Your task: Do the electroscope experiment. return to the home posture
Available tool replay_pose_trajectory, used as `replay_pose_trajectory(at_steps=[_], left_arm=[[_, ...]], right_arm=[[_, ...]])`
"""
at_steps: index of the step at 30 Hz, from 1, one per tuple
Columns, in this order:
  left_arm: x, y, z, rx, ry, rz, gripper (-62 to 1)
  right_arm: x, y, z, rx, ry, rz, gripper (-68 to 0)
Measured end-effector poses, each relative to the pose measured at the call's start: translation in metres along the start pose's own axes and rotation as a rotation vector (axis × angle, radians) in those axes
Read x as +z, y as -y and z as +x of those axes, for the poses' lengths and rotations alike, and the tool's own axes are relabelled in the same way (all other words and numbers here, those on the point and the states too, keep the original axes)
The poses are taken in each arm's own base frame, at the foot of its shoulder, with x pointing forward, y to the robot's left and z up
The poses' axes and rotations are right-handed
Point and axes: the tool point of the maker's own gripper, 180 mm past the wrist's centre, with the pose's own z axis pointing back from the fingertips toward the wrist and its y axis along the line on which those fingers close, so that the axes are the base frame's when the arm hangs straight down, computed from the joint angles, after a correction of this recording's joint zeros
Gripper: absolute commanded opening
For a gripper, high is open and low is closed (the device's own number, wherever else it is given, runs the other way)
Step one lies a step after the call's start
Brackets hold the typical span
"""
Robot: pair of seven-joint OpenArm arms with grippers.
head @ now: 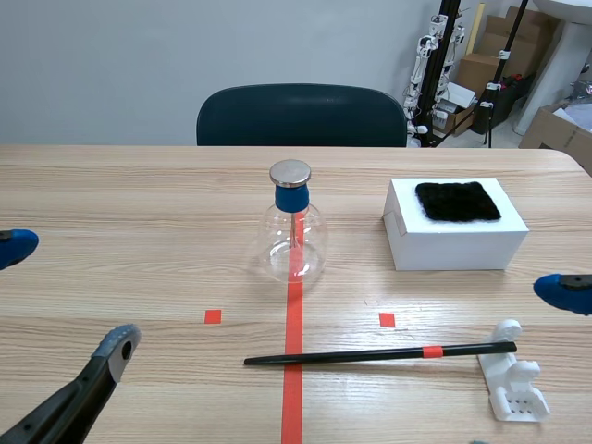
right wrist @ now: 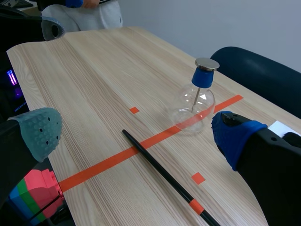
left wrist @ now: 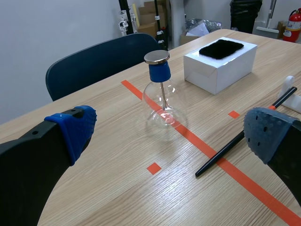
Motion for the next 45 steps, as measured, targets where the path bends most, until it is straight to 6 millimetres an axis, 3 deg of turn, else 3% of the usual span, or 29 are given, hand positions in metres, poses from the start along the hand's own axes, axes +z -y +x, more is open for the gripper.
replay_pose_trajectory(at_steps=[45], left_arm=[[0.0000,0.0000,0.0000,0.000,0.000,0.000,1.4]], right_arm=[[0.0000,0.0041,-0.0018,0.012,-0.009,-0.027,-0.1]])
